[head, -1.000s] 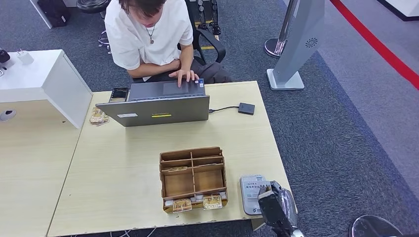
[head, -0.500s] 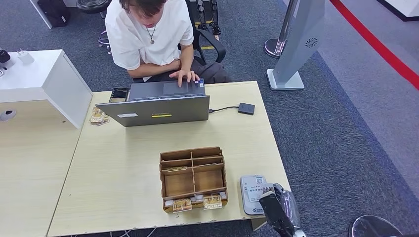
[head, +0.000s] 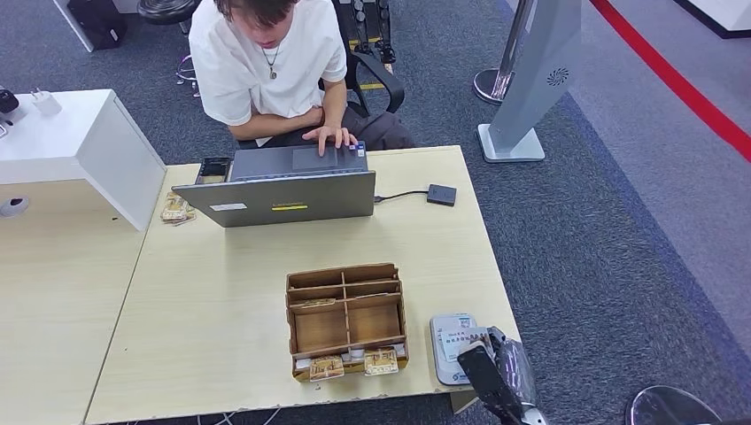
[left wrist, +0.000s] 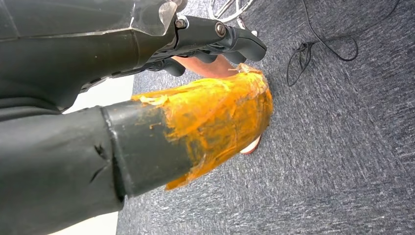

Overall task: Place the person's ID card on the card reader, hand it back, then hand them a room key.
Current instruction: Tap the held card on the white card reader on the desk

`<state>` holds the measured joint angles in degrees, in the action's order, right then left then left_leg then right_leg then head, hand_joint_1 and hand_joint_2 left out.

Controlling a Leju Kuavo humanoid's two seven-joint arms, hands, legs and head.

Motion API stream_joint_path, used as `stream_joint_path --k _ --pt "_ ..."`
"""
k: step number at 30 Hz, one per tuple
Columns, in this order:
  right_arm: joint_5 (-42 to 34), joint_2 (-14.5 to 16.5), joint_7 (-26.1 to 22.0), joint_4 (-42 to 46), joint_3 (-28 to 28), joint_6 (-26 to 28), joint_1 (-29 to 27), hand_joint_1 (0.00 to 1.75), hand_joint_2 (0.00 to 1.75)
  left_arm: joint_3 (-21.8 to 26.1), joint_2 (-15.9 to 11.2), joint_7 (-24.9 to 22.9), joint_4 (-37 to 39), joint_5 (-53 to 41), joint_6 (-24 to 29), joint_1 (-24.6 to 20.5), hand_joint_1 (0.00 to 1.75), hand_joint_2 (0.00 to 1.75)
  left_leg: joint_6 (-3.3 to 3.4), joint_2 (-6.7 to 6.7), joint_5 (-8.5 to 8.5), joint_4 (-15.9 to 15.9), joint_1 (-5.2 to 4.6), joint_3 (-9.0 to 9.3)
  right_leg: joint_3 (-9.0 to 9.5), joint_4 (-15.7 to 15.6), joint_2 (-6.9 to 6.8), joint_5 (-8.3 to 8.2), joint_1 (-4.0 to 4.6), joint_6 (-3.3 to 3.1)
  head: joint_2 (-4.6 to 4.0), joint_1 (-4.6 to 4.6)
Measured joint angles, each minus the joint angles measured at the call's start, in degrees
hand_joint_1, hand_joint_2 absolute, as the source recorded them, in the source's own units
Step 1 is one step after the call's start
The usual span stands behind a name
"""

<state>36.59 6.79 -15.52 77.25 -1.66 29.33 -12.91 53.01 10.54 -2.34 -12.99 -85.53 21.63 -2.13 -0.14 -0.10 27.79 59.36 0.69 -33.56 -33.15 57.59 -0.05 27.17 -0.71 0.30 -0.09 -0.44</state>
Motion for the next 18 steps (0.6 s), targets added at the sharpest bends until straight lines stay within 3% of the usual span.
stream_joint_path --k 18 --pt "5.02 0.16 2.96 -1.31 -0.04 0.25 1.26 1.75 1.75 0.28 0.00 0.00 0.01 0.16 0.03 0.00 0.00 0.00 0.00 0.00 0.00 0.00 0.00 0.23 0.23 -0.01 0.00 0.00 0.00 0.00 0.00 0.00"
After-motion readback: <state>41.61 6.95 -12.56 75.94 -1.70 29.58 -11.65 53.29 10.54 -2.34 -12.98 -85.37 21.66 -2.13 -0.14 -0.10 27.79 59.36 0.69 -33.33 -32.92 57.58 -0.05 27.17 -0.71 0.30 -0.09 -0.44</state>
